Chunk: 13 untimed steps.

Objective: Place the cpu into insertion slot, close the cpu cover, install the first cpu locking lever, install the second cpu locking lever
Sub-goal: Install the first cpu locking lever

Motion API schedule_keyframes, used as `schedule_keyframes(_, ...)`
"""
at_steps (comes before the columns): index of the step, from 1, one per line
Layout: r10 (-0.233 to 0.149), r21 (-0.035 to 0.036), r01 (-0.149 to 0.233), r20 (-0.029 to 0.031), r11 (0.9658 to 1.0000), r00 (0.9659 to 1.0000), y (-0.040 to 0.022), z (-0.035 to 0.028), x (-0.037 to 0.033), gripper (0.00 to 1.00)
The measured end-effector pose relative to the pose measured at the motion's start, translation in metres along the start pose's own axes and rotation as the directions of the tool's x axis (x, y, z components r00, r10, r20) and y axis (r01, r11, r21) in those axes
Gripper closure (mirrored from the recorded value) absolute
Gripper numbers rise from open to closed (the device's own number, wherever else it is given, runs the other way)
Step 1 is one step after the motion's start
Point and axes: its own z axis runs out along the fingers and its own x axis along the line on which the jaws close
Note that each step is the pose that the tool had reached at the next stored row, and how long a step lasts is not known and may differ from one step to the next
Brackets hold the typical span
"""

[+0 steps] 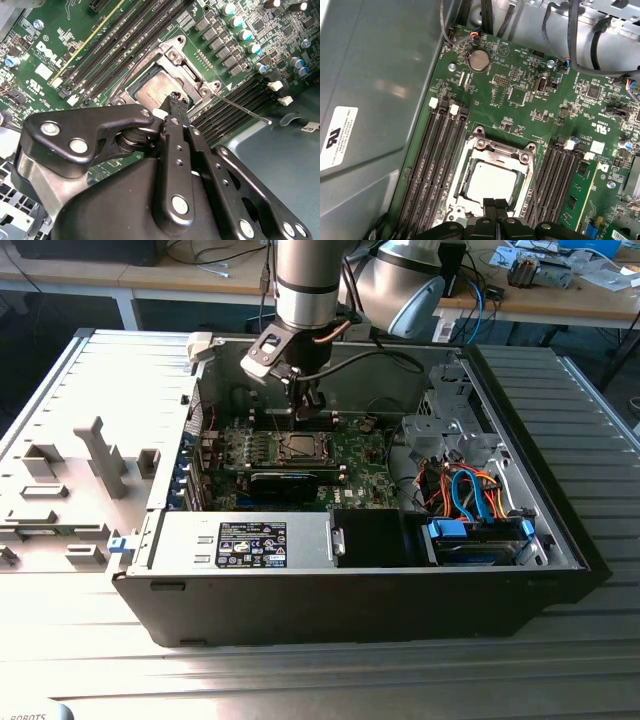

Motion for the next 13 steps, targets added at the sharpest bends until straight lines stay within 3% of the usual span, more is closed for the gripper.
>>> schedule_keyframes(13, -0.056, -0.0025, 0.056, 0.0021, 0.9985, 0.9985, 0.0, 0.0, 0.0, 0.89)
